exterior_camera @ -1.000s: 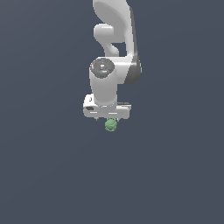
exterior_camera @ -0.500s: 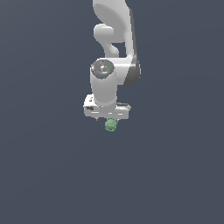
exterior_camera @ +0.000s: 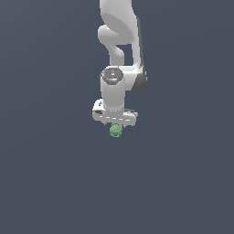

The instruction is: Pick up the object and move it to a goal position.

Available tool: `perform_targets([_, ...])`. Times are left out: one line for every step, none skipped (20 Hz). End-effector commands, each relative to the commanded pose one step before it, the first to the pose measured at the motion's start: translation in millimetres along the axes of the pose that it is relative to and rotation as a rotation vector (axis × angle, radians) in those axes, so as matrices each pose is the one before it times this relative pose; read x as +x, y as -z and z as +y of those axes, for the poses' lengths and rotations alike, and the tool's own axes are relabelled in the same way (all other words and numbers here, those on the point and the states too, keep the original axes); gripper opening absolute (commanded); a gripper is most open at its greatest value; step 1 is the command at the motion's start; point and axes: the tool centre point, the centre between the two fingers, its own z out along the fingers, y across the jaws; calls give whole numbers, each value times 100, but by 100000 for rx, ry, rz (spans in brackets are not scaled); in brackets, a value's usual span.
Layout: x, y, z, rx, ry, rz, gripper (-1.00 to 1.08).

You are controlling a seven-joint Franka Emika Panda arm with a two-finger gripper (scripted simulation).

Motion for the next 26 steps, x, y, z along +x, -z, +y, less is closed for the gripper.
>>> perform_targets([-652,-794,-138,-102,-2217,988,100])
perform_targets([-221,-249,-38,-26,-697,300,100])
perform_targets([-201,-220,-31,-20,-624,269,100])
perform_targets([-180,-192,-27,-15,-549,237,100])
perform_targets([-158,-165,-22,-12,-474,205,100])
perform_targets([-134,-137,-15,-9,-406,175,100])
perform_targets([-111,-112,-13,-6,-329,142,100])
perform_targets([-87,-87,-11,-4,-253,110,100])
perform_targets([-63,-62,-9,-3,-179,78,100])
perform_targets([-37,-37,-4,-1,-110,48,100])
perform_targets([-16,-21,-21,0,0,0,100])
perform_targets([56,60,20,-10,222,-149,100])
perform_targets([-2,-35,-1,0,0,0,100])
perform_targets([-4,-104,-2,0,0,0,100])
perform_targets([-8,-172,-4,0,0,0,100])
perform_targets([-11,-240,-5,0,0,0,100])
perform_targets([-15,-307,-6,0,0,0,100])
perform_targets([-14,-354,25,0,-59,35,100])
perform_targets([-22,-438,-9,0,0,0,100])
perform_targets([-21,-482,22,-1,-59,35,100])
perform_targets([-27,-557,-11,0,0,0,100])
perform_targets([-17,-510,20,-1,-59,36,100])
perform_targets([-14,-464,-11,0,0,0,100])
perform_targets([0,-379,20,2,-59,36,100])
perform_targets([4,-331,-12,0,0,0,100])
perform_targets([12,-263,-11,0,0,0,100])
